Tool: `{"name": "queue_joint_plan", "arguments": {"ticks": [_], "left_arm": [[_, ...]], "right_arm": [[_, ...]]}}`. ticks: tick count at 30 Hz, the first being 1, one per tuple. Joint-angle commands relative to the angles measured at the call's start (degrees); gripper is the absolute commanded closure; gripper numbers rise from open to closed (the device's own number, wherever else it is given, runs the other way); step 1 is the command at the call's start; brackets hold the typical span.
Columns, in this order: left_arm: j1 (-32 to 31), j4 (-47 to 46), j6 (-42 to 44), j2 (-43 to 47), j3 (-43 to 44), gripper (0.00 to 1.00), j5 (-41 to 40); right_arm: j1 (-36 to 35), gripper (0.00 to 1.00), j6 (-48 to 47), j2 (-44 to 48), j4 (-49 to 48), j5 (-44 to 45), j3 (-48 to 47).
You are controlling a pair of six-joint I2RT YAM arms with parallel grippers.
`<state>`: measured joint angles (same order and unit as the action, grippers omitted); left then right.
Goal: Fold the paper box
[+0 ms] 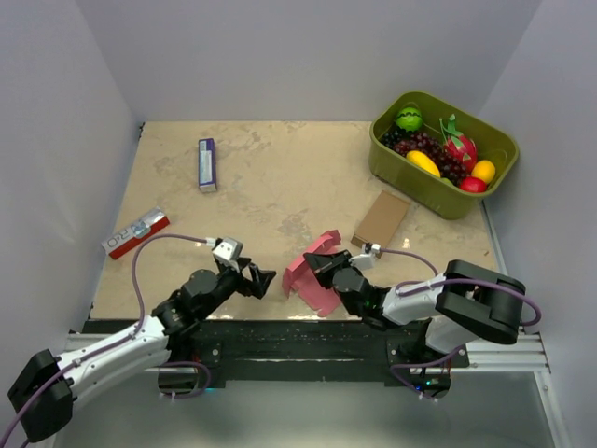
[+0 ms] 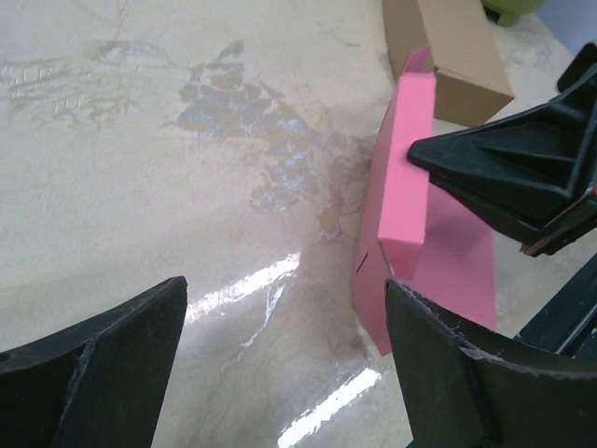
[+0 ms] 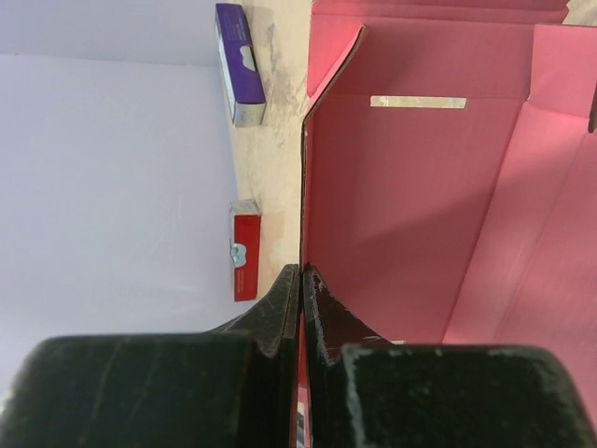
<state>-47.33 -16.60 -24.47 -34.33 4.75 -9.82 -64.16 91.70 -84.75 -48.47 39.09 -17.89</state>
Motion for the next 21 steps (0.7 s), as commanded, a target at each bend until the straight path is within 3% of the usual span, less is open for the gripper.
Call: {"name": "queue_joint_plan", "arguments": {"ticks": [1, 7, 14, 21], "left_arm": [[0.4, 1.5, -2.6, -3.6, 1.2, 0.1, -2.5], [0.3, 1.2, -6.0, -12.5, 3.2, 0.17, -0.3], [-0.7, -10.3, -5.4, -20.1, 0.2, 0.23, 8.4], [-5.7, -18.5, -2.3, -24.7, 1.0, 0.28, 8.8]], "right_arm": [[0.2, 1.0, 0.7, 1.7, -0.6, 3.0, 1.5], [0.2, 1.0, 0.7, 1.4, -0.1, 2.9, 1.0], [0.2, 1.0, 0.8, 1.5, 0.3, 3.0, 1.0], [0.2, 1.0, 0.7, 1.5, 0.8, 3.1, 0.8]]}}
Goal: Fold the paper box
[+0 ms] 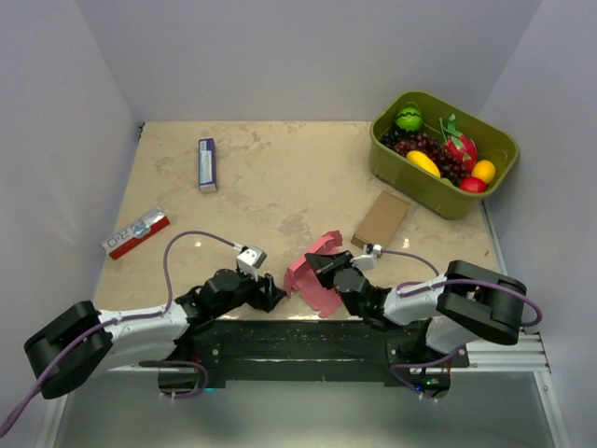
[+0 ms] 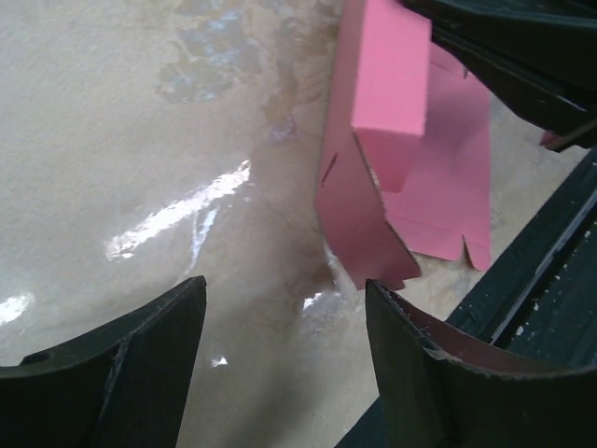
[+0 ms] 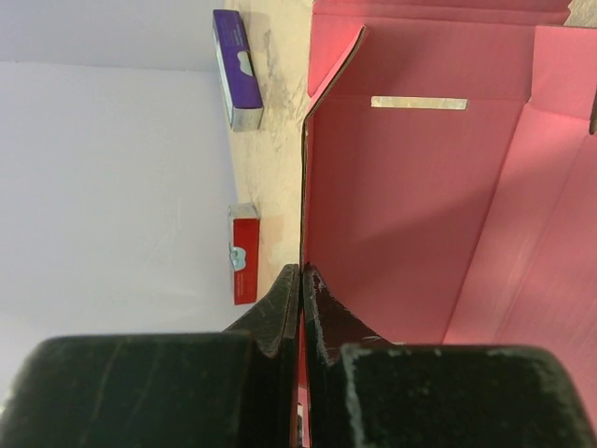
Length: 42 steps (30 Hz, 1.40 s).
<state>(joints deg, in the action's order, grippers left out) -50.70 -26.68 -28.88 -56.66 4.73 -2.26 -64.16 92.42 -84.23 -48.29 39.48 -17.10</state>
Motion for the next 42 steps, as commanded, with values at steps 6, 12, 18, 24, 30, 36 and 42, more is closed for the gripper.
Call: {"name": "queue_joint_plan", "arguments": {"ticks": [6, 12, 18, 24, 30, 36, 42], "left_arm": [[-4.1, -13.9, 3.1, -7.1, 1.9, 0.34, -0.5], [-5.4, -18.9, 5.1, -8.5, 2.6, 0.38, -2.3], [-5.5, -23.1, 7.5, -11.4, 2.8, 0.43, -3.5], [-5.5, -25.1, 9.4, -14.3, 4.0, 0.45, -4.3], [-6.3, -26.4, 8.7, -16.0, 4.3, 0.44, -8.2], [-8.4, -26.3, 7.1, -17.2, 4.5, 0.4, -15.2], [-11.1, -27.9, 5.9, -19.7, 4.9, 0.32, -20.8]], "right_arm": [[0.2, 1.0, 0.1, 1.0, 0.9, 2.5, -0.3], [0.2, 1.0, 0.0, 0.9, 1.2, 2.5, -0.4], [0.2, 1.0, 0.1, 0.7, 1.0, 2.4, -0.3], [0.2, 1.0, 0.1, 0.8, 1.0, 2.5, -0.1], [0.2, 1.0, 0.6, 0.7, 1.4, 2.7, -0.2], [0.2, 1.0, 1.2, -0.1, 1.3, 2.4, -0.4], [0.2, 1.0, 1.4, -0.3, 0.9, 2.3, 0.0]]}}
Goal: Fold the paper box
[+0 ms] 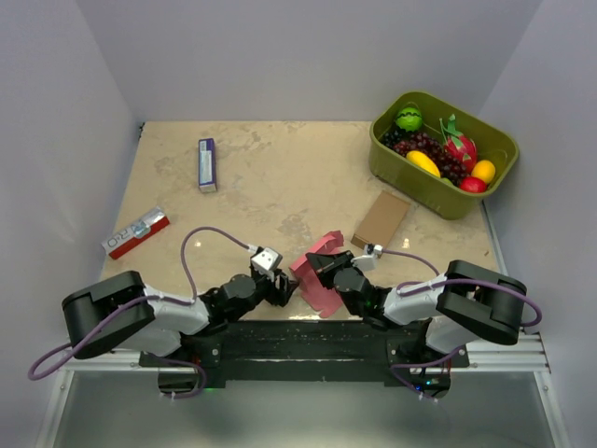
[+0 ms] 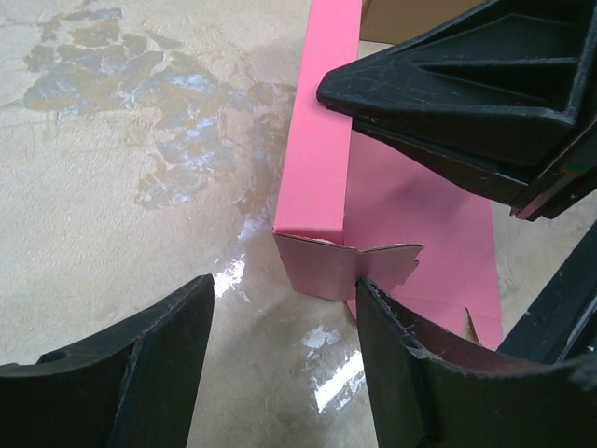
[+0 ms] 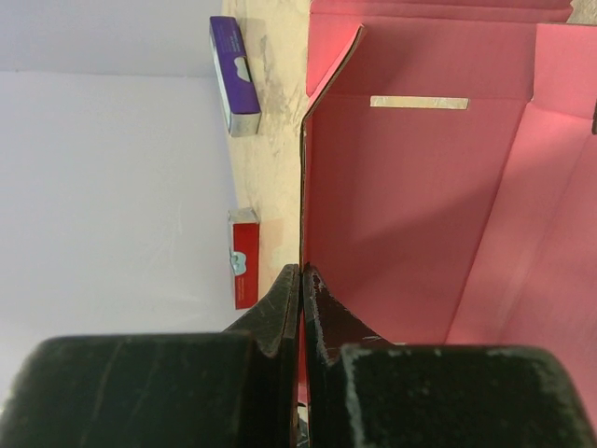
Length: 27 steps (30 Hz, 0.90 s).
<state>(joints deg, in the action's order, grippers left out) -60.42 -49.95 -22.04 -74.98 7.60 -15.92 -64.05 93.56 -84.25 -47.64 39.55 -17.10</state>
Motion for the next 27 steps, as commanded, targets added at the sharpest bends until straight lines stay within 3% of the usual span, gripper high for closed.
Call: {"name": "queue_joint_plan", "arguments": {"ticks": [1, 27], "left_arm": [[-1.5, -4.9, -1.1, -1.6, 2.2, 0.31, -7.6], [-3.9, -6.7, -4.7, -7.5, 6.0, 0.22, -14.1]], "right_arm": [[0.1, 1.0, 0.4, -0.2, 0.3, 2.3, 0.0], [0.1, 1.0, 1.5, 0.0, 1.2, 2.0, 0.1]]}}
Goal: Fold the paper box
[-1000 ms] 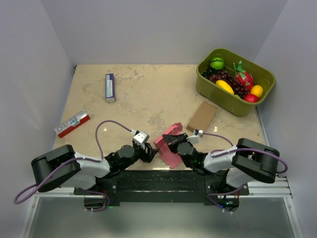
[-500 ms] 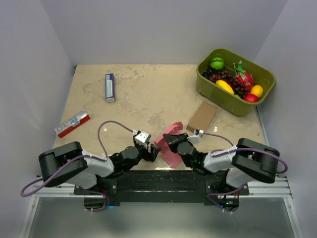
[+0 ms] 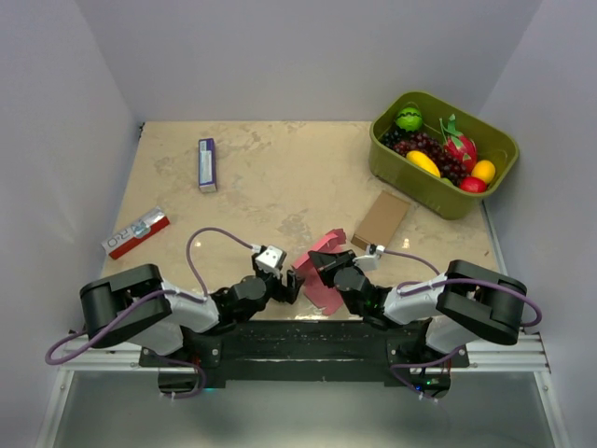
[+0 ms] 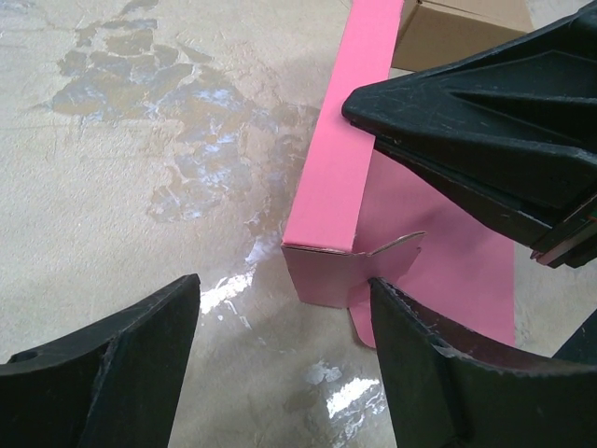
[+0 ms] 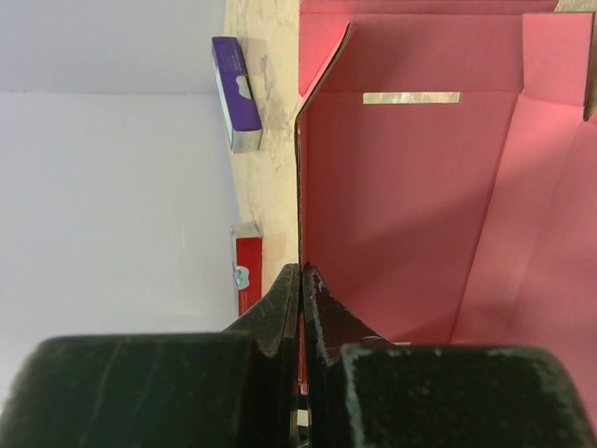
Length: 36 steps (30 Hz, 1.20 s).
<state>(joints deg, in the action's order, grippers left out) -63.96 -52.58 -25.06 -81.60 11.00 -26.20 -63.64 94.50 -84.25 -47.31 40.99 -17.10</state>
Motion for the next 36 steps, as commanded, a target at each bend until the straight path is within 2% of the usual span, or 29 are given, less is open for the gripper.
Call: {"name": "queue_joint_plan", "arguments": {"ticks": [1, 6, 19, 28, 36], "left_arm": [[-0.5, -4.3, -1.7, -1.2, 2.6, 0.22, -4.0], [-0.7, -5.5, -0.6, -1.7, 2.8, 0.21, -3.2], [-0.7, -5.1, -1.8, -4.0, 4.4, 0.21, -7.3], [-0.7, -1.1, -3.3, -5.8, 6.0, 0.31, -12.1], [-0.7, 2.5, -2.5, -7.8, 7.6, 0.48, -14.2]], "right_arm": [[-0.3, 1.0, 0.6, 0.2, 1.0, 0.7, 0.2], [-0.3, 1.0, 1.0, 0.5, 1.3, 0.7, 0.5], [-0.3, 1.0, 1.5, 0.2, 1.5, 0.3, 0.4], [-0.3, 1.0, 2.1, 0.0, 1.7, 0.1, 0.5], [-0.4, 1.0, 2.7, 0.5, 3.3, 0.1, 0.3]]}}
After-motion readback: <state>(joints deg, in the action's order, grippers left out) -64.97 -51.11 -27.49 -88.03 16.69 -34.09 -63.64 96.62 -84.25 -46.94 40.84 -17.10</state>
